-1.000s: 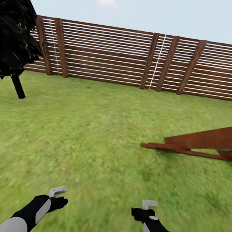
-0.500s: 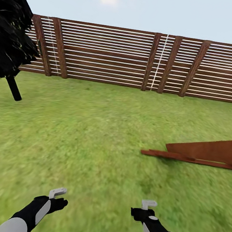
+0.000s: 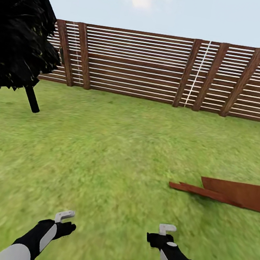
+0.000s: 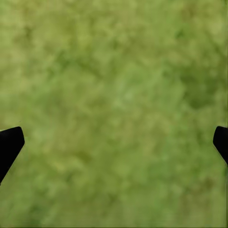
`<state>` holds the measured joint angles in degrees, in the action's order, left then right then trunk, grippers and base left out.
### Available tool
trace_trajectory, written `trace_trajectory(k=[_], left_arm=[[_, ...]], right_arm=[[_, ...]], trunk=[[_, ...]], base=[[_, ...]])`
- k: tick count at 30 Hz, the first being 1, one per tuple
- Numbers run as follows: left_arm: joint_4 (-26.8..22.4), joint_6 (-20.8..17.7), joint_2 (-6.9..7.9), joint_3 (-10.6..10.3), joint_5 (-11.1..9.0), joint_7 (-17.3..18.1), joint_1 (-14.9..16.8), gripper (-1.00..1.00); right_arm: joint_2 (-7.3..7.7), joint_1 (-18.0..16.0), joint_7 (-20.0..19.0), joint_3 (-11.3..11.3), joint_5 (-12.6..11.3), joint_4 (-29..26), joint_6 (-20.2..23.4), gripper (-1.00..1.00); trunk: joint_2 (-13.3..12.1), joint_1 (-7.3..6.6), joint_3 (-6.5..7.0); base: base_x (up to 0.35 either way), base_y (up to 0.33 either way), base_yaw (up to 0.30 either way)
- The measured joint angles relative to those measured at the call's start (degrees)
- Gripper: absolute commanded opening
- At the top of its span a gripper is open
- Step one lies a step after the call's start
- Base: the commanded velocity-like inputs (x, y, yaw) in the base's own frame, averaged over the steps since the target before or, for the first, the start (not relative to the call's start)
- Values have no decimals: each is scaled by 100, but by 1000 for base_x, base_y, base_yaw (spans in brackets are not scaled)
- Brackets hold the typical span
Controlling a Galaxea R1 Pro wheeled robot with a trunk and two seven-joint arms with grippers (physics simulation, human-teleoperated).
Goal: Take the three Easter eggs out of the wicker basket on the lawn in the garden, then place them on the lawn next to a single tree (choose any tree) so that all three eggs are next to the same tree and none are left in the basket.
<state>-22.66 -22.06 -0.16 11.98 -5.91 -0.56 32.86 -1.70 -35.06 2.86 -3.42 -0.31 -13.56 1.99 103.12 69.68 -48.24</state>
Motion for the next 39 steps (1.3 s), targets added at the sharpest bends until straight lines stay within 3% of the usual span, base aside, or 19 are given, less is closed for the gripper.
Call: trace_trajectory(k=[9,39], left_arm=[[1,0,0,0,-1,0,0,100],[4,0,0,0,0,0,0,100]], right_arm=[[-8,1,0,0,-2,58,-169,100],[-9,1,0,0,0,114,-183,100]], trunk=[[0,0,0],[0,0,0]], base=[[336,-85,79],[336,-85,283]])
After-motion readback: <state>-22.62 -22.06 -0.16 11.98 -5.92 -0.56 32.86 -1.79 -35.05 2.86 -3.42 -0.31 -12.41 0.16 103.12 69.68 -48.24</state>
